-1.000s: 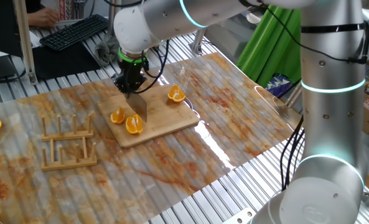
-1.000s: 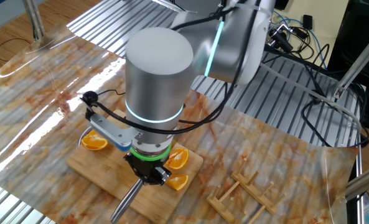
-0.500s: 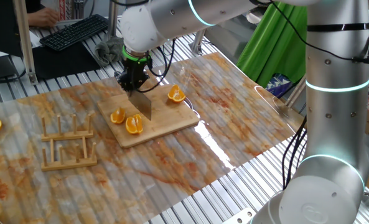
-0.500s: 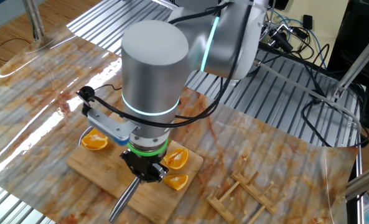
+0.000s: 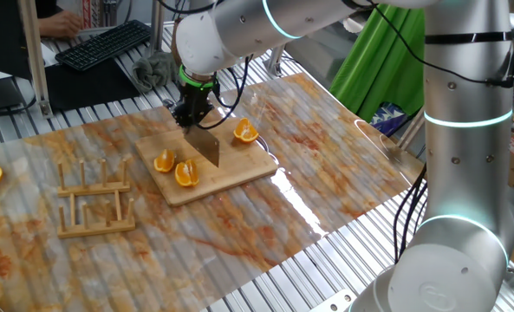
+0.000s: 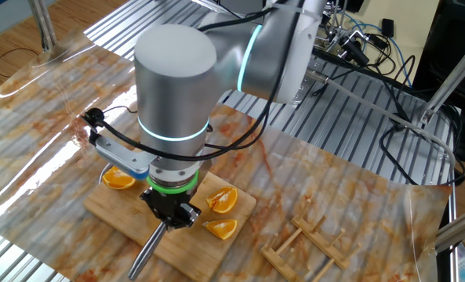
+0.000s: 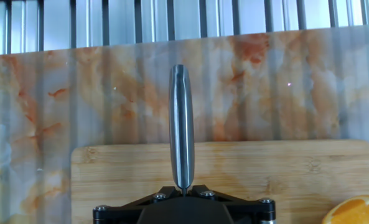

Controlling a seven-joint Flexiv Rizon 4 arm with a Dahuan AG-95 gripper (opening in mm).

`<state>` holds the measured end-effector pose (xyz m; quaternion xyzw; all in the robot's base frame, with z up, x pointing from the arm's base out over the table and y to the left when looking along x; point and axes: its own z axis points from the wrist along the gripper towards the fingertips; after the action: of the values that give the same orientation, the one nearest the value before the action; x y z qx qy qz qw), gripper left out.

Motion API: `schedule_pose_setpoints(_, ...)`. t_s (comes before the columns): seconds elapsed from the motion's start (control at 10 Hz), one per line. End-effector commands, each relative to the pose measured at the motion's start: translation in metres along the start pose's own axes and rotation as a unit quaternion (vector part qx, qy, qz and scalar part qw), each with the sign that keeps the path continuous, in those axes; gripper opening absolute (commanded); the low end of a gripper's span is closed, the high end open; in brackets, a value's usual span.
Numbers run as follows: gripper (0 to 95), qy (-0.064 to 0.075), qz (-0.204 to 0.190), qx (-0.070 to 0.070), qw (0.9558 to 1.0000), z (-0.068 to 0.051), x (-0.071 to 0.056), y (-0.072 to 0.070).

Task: Chop the orange

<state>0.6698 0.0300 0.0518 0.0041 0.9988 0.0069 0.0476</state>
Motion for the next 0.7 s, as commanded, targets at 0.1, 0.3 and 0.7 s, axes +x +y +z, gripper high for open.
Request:
schedule_pose_setpoints(0.1, 0.0, 0.0, 0.001, 0.001, 1.0, 0.003, 0.0011, -0.002)
schedule_pose_setpoints(0.3, 0.0, -0.002, 0.001, 0.002, 1.0, 0.009, 0.0054, -0.0027)
schedule_pose_setpoints(0.7, 0.0, 0.0, 0.008, -0.002, 1.0, 0.0104, 0.0076, -0.0032)
